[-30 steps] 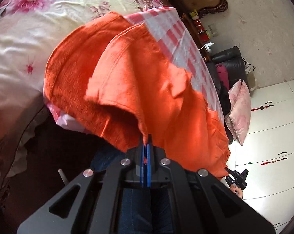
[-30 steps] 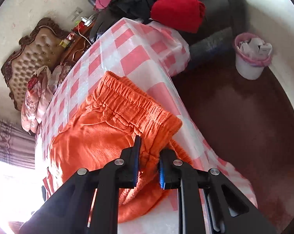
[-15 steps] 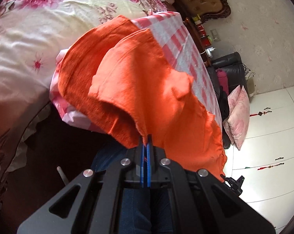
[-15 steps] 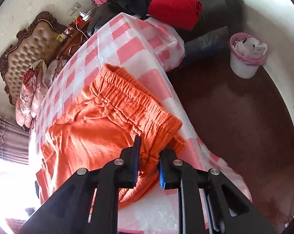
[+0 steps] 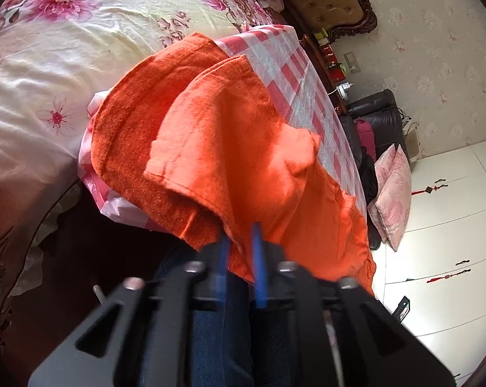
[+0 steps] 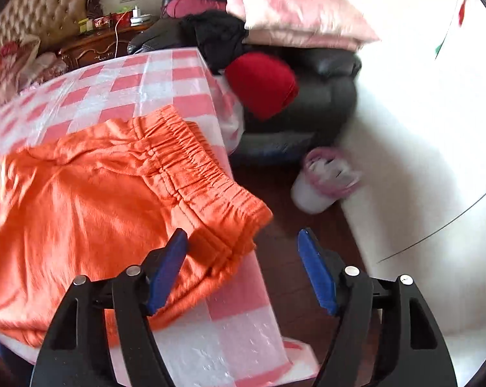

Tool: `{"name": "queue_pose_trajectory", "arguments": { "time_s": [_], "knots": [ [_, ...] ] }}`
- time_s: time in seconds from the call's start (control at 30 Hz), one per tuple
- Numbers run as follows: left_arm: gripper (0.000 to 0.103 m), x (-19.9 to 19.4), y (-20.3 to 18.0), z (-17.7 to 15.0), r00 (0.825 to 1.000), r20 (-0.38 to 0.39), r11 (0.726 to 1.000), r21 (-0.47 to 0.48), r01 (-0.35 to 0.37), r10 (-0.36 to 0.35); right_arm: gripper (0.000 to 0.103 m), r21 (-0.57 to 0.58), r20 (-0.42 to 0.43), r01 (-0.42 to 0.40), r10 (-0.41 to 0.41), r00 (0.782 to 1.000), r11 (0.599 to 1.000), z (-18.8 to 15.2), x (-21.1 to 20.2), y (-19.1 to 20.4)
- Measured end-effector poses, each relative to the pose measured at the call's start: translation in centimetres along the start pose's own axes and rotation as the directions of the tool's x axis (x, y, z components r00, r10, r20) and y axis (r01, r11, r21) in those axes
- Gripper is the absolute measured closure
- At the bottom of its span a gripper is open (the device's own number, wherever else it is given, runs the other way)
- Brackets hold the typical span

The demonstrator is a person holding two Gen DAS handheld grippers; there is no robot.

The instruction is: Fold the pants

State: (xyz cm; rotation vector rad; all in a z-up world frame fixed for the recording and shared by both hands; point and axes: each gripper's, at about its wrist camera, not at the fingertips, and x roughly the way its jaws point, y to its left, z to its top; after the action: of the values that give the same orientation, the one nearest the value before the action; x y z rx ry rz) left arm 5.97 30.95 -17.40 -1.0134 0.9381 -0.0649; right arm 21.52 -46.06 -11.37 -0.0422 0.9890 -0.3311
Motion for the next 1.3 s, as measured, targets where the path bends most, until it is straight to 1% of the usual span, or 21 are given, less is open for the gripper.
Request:
{"name": "queue_pose_trajectory", "arguments": {
  "time_s": [0.03,0.13,0.27,0.37,0.43,0.5,0.53,0.57,0.6,0.63,0.67,0.73,0.8,0.87,0.93,1.0,1.03,1.13,1.17,1.2,1.3],
  "knots": [
    [0.065,-0.2,0.3,0.0,1.000,0.014,1.000,-0.013,0.005,-0.005,0.030,-0.033,0.011,0.008,-0.007,1.000,0.999,-0.4,-0.3,0.6],
    [0.065,-1.0,1.1,0.3,0.998,0.048,0.999,-0.027,0.038,-0.036,0.027,-0.138,0.007,0.055,-0.054,0.998,0.989,-1.3,0.3,2.1],
    [0.064,-2.5,1.4,1.4,0.996,0.089,1.000,-0.013,0.027,-0.025,0.027,-0.088,-0.035,0.042,-0.045,0.998,0.995,-1.3,1.1,1.6],
    [0.064,-4.2,1.8,3.4,0.990,0.142,1.000,-0.009,0.003,-0.001,0.027,-0.122,-0.041,0.070,-0.075,0.996,0.990,-1.2,1.3,2.4],
    [0.064,-4.7,1.0,5.6,0.984,0.179,0.998,0.060,-0.029,0.018,0.027,-0.141,-0.041,0.087,-0.094,0.995,0.986,-1.1,1.6,3.1],
    [0.064,-3.7,0.0,7.8,0.988,0.147,0.989,0.137,-0.056,0.035,0.027,-0.130,-0.051,0.088,-0.095,0.994,0.988,-1.0,1.8,3.3],
    [0.064,-3.2,-0.8,8.8,0.985,0.155,0.979,0.180,-0.101,0.073,0.027,-0.127,-0.054,0.091,-0.099,0.994,0.988,-0.9,1.8,3.4],
    [0.064,-2.6,-1.6,9.3,0.984,0.154,0.966,0.226,-0.122,0.088,0.027,-0.128,-0.056,0.096,-0.104,0.993,0.987,-0.8,1.9,3.5],
    [0.064,-1.7,-2.6,9.8,0.983,0.147,0.945,0.291,-0.152,0.113,0.027,-0.132,-0.057,0.104,-0.112,0.992,0.986,-0.8,2.0,3.7],
    [0.064,-0.3,-3.9,10.2,0.975,0.149,0.905,0.369,-0.212,0.167,0.027,-0.132,-0.057,0.108,-0.116,0.992,0.985,-0.9,1.9,3.7],
    [0.064,0.7,-4.6,10.3,0.968,0.152,0.871,0.425,-0.246,0.199,0.027,-0.130,-0.057,0.109,-0.117,0.991,0.986,-0.9,2.0,3.7],
    [0.064,3.1,-6.3,10.4,0.952,0.154,0.784,0.541,-0.304,0.263,0.027,-0.113,-0.061,0.105,-0.112,0.992,0.988,-0.9,2.0,3.6],
    [0.064,4.9,-7.1,10.9,0.941,0.160,0.731,0.596,-0.332,0.297,0.027,-0.103,-0.066,0.102,-0.109,0.992,0.989,-0.9,2.0,3.5],
    [0.063,6.4,-7.1,12.0,0.932,0.159,0.702,0.619,-0.352,0.327,0.027,-0.108,-0.067,0.107,-0.114,0.991,0.988,-0.9,2.0,3.6],
    [0.063,7.7,-7.0,12.5,0.921,0.155,0.686,0.627,-0.370,0.356,0.027,-0.116,-0.070,0.108,-0.117,0.991,0.987,-0.8,2.1,3.6],
    [0.066,8.6,-7.3,12.6,0.913,0.167,0.647,0.659,-0.384,0.371,0.027,-0.110,-0.071,0.100,-0.108,0.992,0.989,-0.8,2.1,3.5],
    [0.085,8.9,-7.5,12.6,0.909,0.170,0.633,0.668,-0.391,0.381,0.027,-0.104,-0.072,0.094,-0.102,0.992,0.990,-0.8,2.1,3.3],
    [0.091,8.4,-8.3,12.2,0.904,0.183,0.607,0.687,-0.399,0.387,0.027,-0.095,-0.071,0.088,-0.095,0.993,0.992,-0.8,2.2,3.2],
    [0.092,7.9,-8.7,12.1,0.907,0.189,0.605,0.691,-0.396,0.377,0.027,-0.097,-0.070,0.089,-0.096,0.993,0.991,-0.8,2.2,3.2],
    [0.092,7.2,-9.1,11.8,0.910,0.192,0.612,0.687,-0.392,0.367,0.027,-0.102,-0.068,0.094,-0.101,0.993,0.990,-0.8,2.1,3.3],
    [0.092,4.3,-9.8,12.2,0.917,0.213,0.657,0.644,-0.391,0.337,0.027,-0.133,-0.055,0.111,-0.119,0.991,0.985,-0.8,1.9,3.7]
  ]
}}
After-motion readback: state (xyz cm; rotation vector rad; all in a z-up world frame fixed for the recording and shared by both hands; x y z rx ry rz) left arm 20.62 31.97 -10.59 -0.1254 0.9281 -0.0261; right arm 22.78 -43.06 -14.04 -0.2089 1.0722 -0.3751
